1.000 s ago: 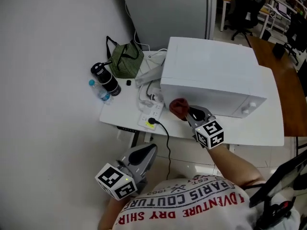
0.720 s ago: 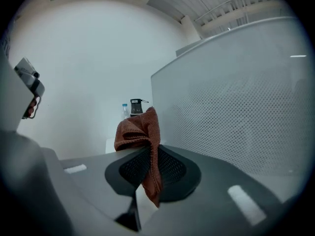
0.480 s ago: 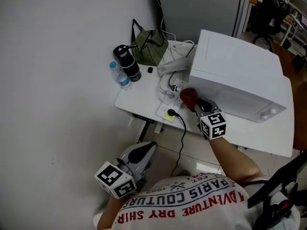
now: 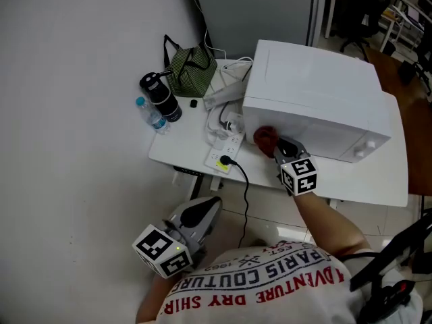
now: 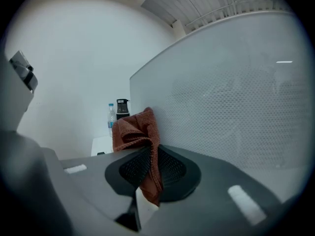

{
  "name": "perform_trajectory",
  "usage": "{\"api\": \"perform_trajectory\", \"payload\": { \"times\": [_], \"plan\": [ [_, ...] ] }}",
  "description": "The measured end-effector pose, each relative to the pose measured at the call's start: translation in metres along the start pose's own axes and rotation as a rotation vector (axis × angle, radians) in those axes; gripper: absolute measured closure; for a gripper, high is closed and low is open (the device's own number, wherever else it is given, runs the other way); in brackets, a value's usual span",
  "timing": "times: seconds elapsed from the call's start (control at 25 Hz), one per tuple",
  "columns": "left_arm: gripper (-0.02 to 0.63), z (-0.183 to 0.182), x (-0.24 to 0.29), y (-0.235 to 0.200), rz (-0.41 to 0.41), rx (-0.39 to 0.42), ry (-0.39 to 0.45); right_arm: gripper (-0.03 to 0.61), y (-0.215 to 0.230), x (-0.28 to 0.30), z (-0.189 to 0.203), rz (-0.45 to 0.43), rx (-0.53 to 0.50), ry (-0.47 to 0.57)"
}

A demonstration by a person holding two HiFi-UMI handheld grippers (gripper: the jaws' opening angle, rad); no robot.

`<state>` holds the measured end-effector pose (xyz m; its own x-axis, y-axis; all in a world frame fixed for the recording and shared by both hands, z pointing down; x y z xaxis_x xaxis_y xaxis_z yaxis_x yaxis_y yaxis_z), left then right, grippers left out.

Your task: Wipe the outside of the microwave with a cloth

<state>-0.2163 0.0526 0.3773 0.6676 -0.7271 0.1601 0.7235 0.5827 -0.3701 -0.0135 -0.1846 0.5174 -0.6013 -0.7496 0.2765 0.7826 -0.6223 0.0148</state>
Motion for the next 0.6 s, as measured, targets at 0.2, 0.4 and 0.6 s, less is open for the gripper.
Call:
{"api": "perform_trajectory", "payload": {
  "times": [0.2, 0.4, 0.6],
  "plan": [
    [0.612, 0.000, 0.036, 0.009, 0.076, 0.007, -0.026, 0.541, 0.034, -0.031, 0.006, 0.048, -0.003, 0.008],
    [0.612, -0.004, 0.082, 0.026, 0.172, 0.024, -0.054, 0.541, 0.079, -0.070, 0.017, 0.122, 0.006, -0.001],
    [0.612, -0.003, 0.128, 0.045, 0.276, 0.028, -0.087, 0.541, 0.127, -0.115, 0.028, 0.223, 0.044, -0.016]
  ]
}}
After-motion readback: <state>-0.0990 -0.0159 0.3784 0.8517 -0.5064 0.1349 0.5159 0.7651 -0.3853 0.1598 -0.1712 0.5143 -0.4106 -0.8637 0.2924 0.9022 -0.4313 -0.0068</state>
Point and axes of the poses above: the fingertips, and each gripper's own axes: x forward along the fingers, y to its right, z out of its underside, the point moved 9 cm from there along -x, backward along the fingers, and after that the axes turned 10 degrees about z, right-handed, at the moved point
